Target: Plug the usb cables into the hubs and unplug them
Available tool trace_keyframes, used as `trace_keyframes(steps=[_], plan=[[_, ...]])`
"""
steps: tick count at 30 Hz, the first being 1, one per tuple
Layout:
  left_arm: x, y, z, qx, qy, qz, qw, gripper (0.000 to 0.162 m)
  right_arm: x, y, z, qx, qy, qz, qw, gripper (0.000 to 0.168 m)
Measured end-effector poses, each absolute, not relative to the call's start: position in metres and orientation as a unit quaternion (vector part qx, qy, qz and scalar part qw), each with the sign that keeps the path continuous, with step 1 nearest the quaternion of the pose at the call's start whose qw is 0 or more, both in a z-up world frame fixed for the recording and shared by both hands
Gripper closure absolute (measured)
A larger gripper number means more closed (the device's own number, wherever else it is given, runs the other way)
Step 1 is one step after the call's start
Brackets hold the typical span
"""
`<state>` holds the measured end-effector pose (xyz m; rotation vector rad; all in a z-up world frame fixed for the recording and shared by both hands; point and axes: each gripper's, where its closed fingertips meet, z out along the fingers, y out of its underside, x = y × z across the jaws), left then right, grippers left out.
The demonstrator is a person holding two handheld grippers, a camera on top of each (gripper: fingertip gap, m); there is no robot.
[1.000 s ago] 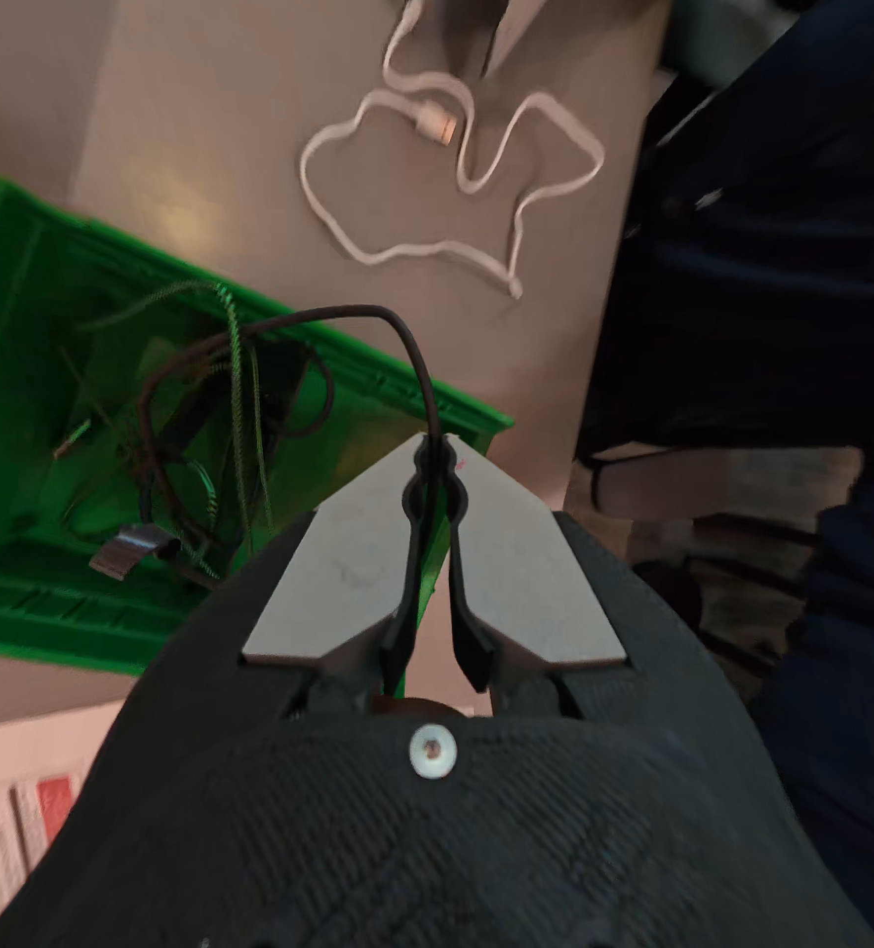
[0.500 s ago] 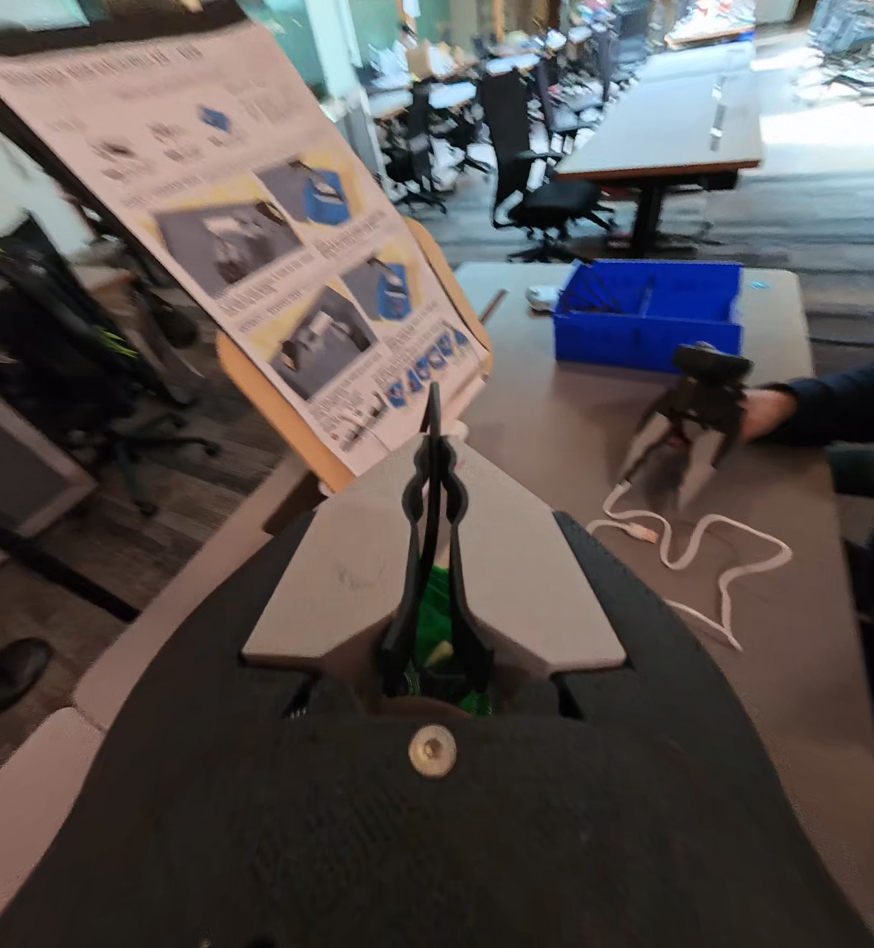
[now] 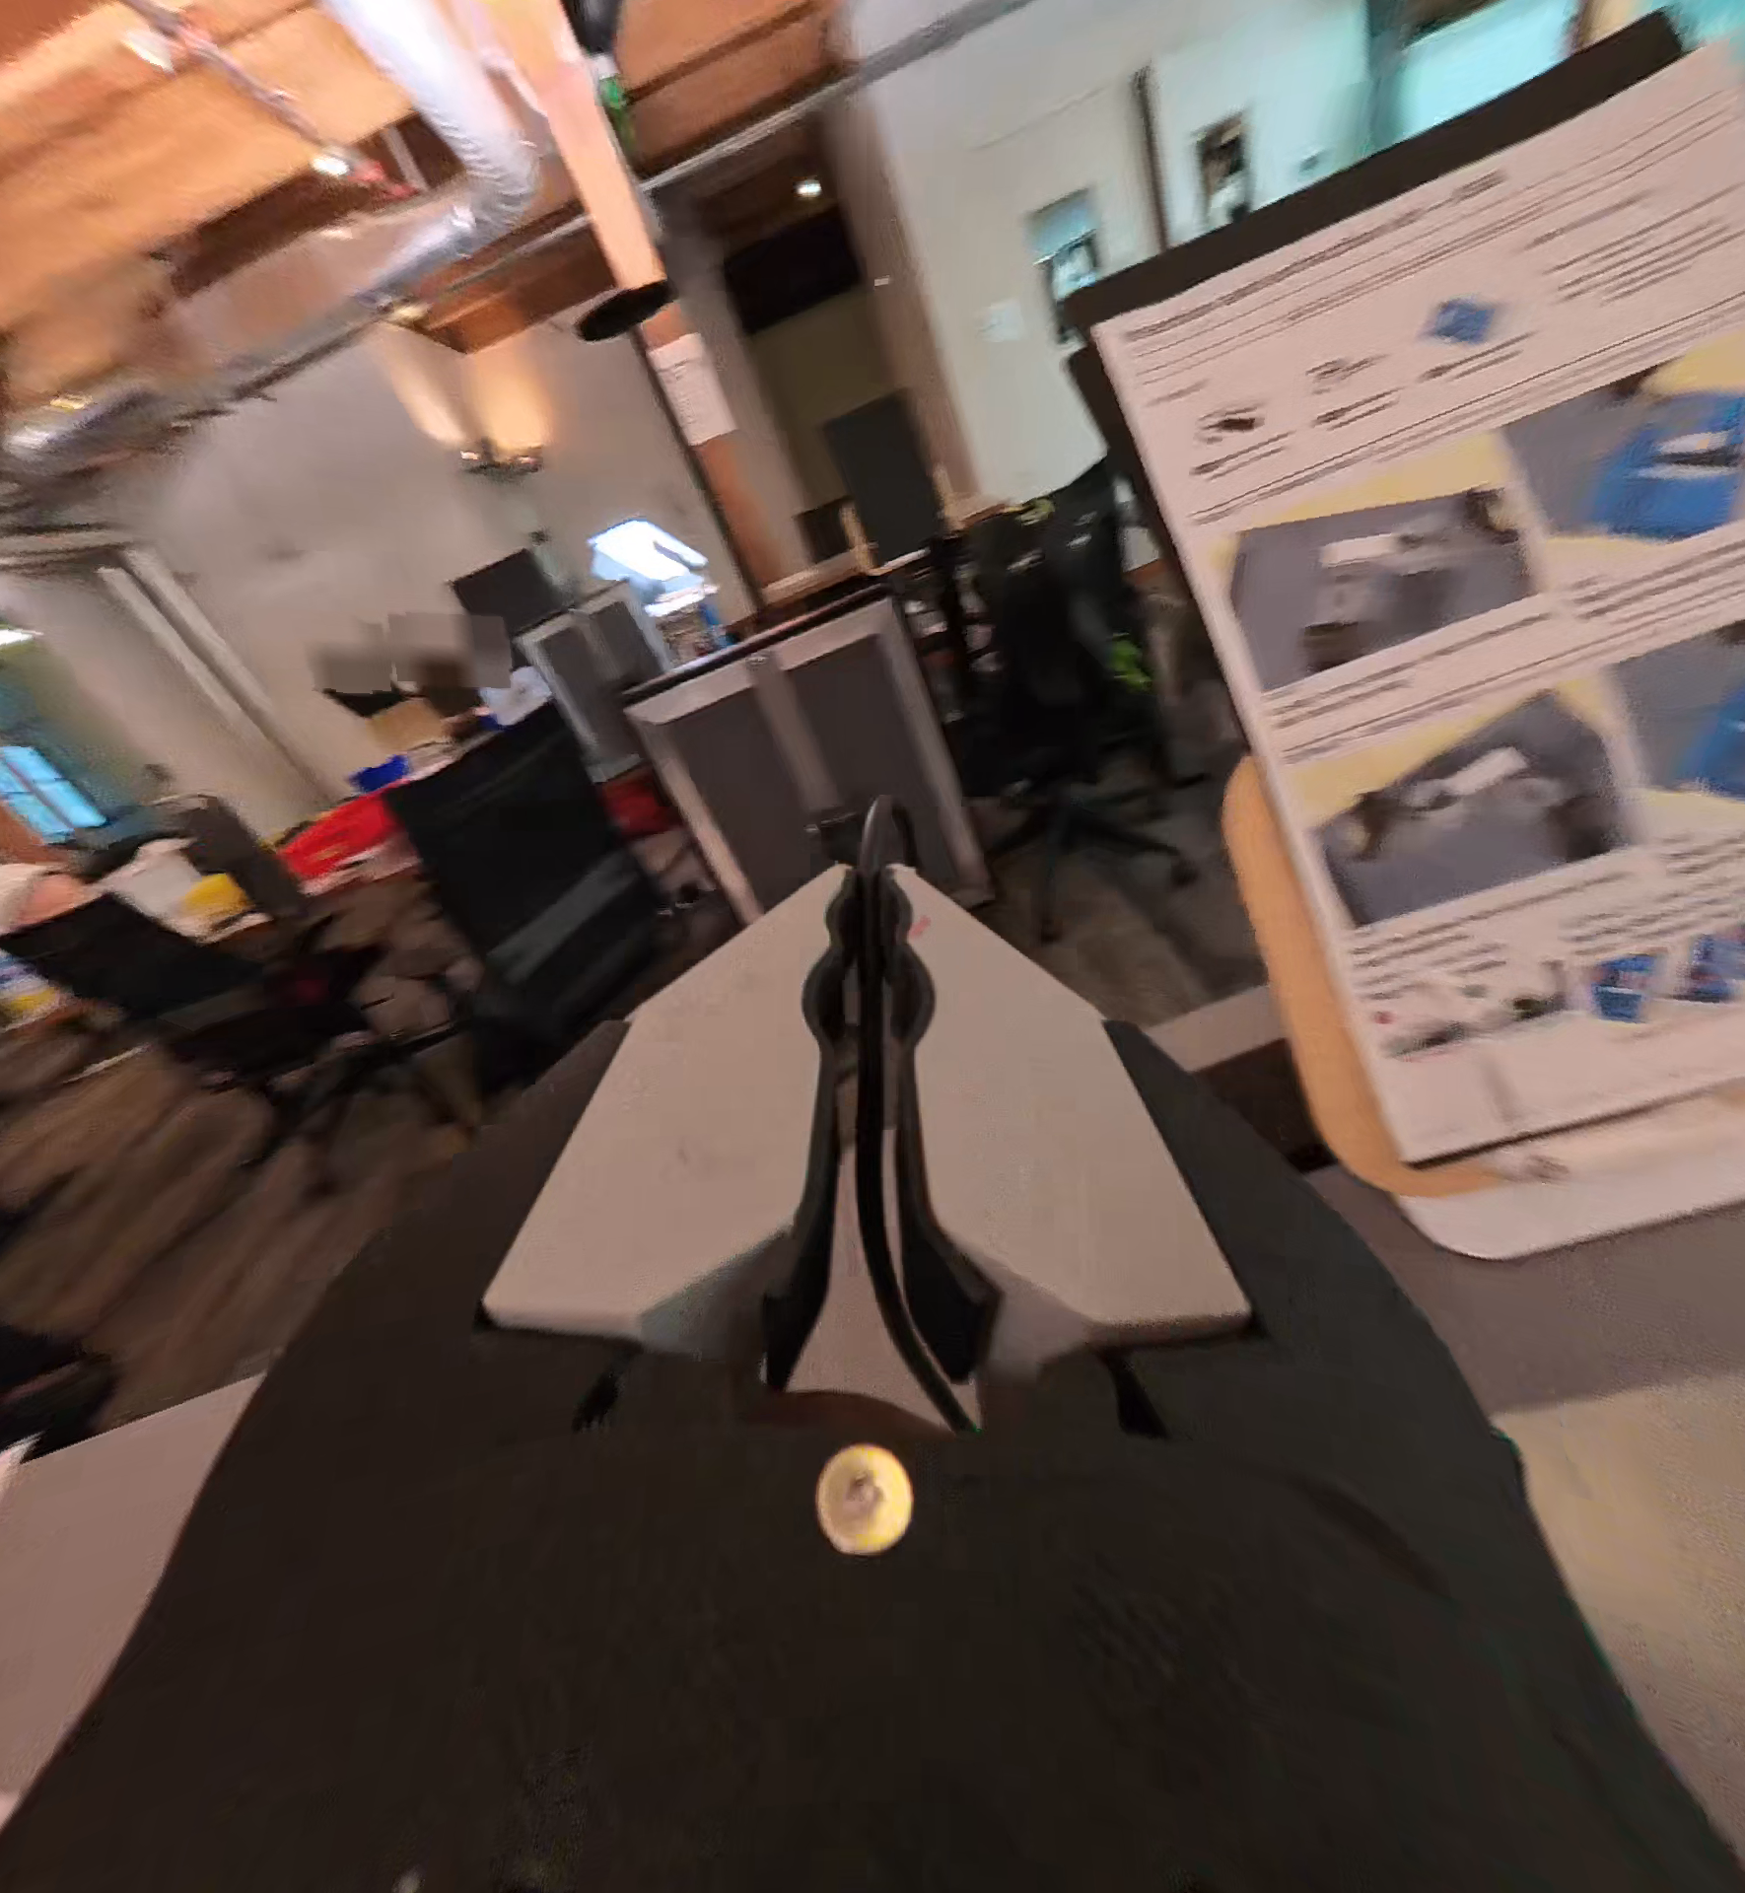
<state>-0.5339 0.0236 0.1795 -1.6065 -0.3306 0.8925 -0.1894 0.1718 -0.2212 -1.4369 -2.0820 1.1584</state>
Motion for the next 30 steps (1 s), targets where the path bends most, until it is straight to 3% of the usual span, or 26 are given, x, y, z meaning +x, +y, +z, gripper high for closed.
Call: trace_keyframes(steps=[3, 7, 11, 16, 23, 30], plan=[[-0.538, 0.029, 0.178, -0.711, -0.133, 0.433, 0.538, 0.162, -0.189, 0.172, -0.221, -0.507, -0.737, 0.409, 0.18, 0.102], [-0.537, 0.046, 0.13, -0.821, -0.103, 0.392, 0.402, 0.162, -0.189, 0.171, -0.22, -0.506, -0.737, 0.411, 0.181, 0.102], [-0.552, 0.036, 0.129, -0.837, -0.039, 0.491, 0.237, 0.162, -0.189, 0.17, -0.22, -0.505, -0.738, 0.41, 0.18, 0.101], [-0.572, 0.021, 0.141, -0.817, -0.041, 0.564, 0.111, 0.162, -0.189, 0.17, -0.217, -0.504, -0.736, 0.413, 0.183, 0.102], [-0.547, 0.049, 0.212, -0.731, -0.013, 0.64, 0.235, 0.162, -0.188, 0.169, -0.213, -0.5, -0.736, 0.417, 0.186, 0.101], [-0.495, 0.08, 0.224, -0.749, 0.007, 0.575, 0.328, 0.162, -0.189, 0.171, -0.212, -0.501, -0.735, 0.416, 0.191, 0.101]])
